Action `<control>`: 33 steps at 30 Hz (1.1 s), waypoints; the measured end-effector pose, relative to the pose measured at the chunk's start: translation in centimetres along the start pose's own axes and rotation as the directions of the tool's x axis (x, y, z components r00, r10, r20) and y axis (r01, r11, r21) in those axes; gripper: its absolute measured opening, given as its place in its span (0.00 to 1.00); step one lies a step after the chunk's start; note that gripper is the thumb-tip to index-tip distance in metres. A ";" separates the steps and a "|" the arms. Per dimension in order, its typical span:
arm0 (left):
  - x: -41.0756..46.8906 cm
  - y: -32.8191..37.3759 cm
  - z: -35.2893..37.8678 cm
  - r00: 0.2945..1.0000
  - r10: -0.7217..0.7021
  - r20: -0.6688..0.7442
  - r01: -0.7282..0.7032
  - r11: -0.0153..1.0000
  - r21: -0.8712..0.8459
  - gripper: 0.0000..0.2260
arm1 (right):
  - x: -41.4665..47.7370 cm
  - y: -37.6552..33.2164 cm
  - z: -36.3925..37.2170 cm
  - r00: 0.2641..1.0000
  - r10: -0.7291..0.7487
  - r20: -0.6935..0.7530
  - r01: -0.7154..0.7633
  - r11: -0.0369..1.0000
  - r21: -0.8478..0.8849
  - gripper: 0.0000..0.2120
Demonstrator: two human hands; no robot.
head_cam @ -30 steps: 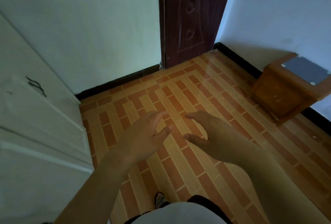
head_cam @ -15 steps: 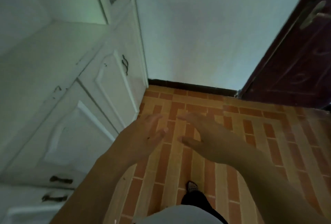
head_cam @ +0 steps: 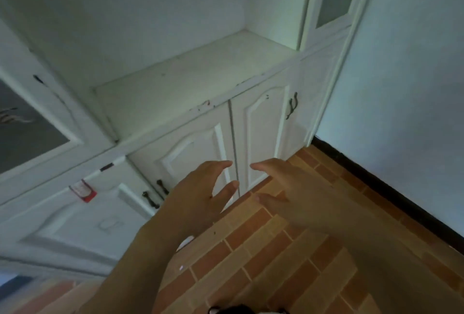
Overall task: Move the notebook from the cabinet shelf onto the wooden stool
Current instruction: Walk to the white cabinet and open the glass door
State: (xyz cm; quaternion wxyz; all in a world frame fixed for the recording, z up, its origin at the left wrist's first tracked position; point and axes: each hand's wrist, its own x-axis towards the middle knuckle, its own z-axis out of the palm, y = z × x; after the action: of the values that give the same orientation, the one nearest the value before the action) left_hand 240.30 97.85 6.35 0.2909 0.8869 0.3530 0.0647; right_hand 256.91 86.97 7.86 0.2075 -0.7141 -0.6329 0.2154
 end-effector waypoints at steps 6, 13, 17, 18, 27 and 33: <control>-2.3 -3.0 -4.9 0.981 -0.098 -0.166 0.115 0.988 0.101 0.23 | 6.2 -4.1 0.7 0.977 -0.210 0.028 0.211 0.978 -0.007 0.27; -3.3 -6.7 -11.5 0.926 -0.125 -0.356 0.199 0.963 0.180 0.23 | 12.7 -9.5 1.1 0.924 -0.379 0.051 0.380 0.925 0.001 0.27; -3.5 -7.7 -14.6 0.906 -0.148 -0.397 0.242 0.950 0.197 0.23 | 15.5 -12.1 0.8 0.894 -0.445 0.050 0.446 0.895 -0.006 0.27; -3.6 -7.9 -15.3 0.899 -0.152 -0.410 0.250 0.948 0.197 0.23 | 16.2 -12.7 0.8 0.883 -0.466 0.056 0.468 0.884 -0.016 0.27; -2.6 -8.8 -22.2 0.835 -0.099 -0.541 0.306 0.901 0.308 0.26 | 22.1 -17.6 -3.0 0.772 -0.633 0.060 0.636 0.767 -0.089 0.27; -0.7 -7.4 -26.9 0.732 0.004 -0.682 0.364 0.843 0.396 0.28 | 26.7 -20.8 -8.0 0.677 -0.735 -0.030 0.727 0.675 -0.130 0.27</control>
State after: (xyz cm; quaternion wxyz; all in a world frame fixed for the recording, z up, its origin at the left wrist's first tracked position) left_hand 226.77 114.33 24.38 -0.0897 0.8097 0.5238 0.2488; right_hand 247.32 115.60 25.07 0.2626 -0.4194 -0.8674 0.0517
